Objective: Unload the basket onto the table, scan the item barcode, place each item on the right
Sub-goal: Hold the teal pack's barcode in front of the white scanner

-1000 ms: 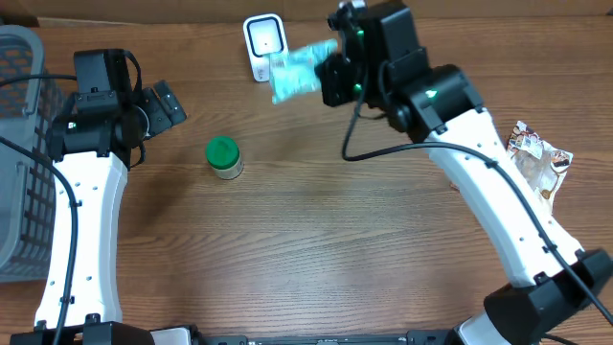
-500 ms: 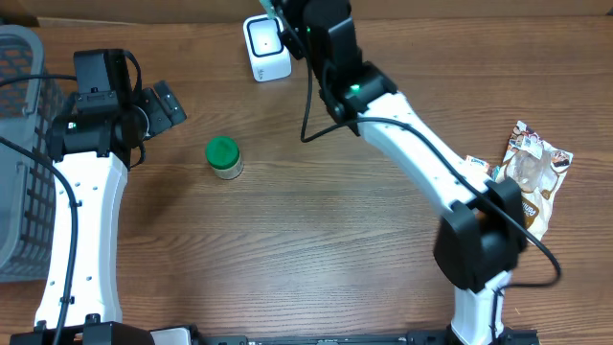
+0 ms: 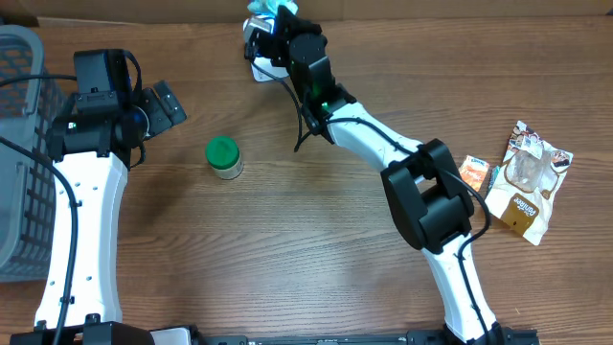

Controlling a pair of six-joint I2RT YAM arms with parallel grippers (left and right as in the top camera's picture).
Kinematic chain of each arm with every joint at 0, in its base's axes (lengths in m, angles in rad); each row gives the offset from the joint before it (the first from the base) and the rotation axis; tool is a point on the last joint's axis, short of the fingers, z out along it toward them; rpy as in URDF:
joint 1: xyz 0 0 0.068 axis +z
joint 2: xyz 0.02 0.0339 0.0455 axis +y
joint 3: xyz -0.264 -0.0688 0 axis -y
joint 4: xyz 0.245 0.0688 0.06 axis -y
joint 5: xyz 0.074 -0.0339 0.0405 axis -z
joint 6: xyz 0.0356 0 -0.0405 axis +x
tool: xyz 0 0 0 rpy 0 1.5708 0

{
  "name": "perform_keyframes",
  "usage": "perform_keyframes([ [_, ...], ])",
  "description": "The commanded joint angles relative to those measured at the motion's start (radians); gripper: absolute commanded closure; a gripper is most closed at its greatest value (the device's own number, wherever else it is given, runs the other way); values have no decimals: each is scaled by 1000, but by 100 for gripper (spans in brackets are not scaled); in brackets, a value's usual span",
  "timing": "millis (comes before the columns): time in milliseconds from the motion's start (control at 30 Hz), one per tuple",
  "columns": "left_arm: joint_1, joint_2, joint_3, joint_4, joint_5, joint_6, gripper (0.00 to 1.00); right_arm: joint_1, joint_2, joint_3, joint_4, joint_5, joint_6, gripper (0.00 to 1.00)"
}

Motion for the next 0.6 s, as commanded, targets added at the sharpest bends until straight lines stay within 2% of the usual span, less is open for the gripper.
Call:
perform_keyframes([
  [0,3,8,0,2,-12,26,0,-12,-10,24,28,-5,-69,96],
  [567,3,8,0,2,-12,26,0,-24,7,24,3,-34,-106,96],
])
